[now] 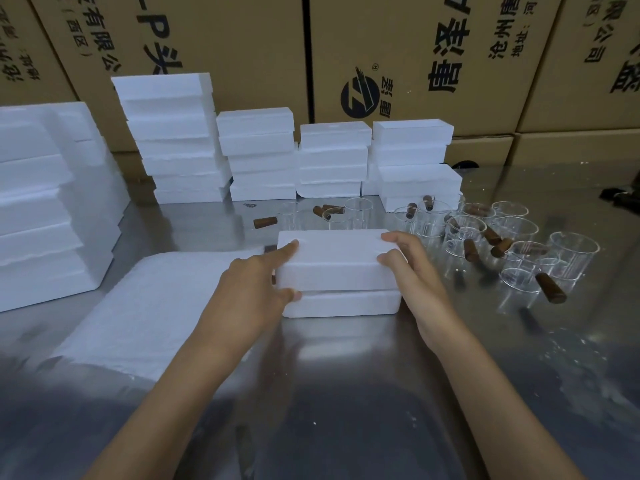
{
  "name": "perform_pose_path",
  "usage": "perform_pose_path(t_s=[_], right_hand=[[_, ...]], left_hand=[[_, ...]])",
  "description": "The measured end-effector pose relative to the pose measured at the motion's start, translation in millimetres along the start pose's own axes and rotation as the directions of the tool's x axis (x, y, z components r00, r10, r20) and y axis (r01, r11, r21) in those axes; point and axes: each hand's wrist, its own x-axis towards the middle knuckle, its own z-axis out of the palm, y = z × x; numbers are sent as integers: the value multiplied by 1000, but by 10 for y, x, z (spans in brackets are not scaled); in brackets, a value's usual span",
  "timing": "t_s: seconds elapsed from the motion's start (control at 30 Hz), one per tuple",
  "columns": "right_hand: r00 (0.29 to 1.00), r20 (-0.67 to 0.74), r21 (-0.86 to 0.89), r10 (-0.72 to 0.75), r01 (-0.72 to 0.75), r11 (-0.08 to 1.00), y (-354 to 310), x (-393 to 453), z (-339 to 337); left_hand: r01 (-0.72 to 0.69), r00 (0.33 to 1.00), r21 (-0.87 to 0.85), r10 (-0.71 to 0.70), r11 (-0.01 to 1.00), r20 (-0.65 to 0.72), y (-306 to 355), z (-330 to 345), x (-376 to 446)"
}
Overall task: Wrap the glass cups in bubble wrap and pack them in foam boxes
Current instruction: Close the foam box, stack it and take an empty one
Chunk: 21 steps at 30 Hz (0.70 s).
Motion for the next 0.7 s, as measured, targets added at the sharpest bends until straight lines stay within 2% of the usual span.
perform_pose_path(t_s=[0.13, 0.33, 0.7], right_hand=[[999, 35, -7, 3, -3, 1000, 36, -7, -18], [999, 44, -8, 15, -15, 1000, 34, -12, -20], [997, 65, -10, 53, -52, 999, 39, 0, -29]], left_hand=[[27, 998, -13, -26, 1000, 57, -39, 6, 22], [55, 995, -169, -39, 984, 94, -138, 12, 53], [60, 994, -191, -42, 980, 98, -186, 30, 76]])
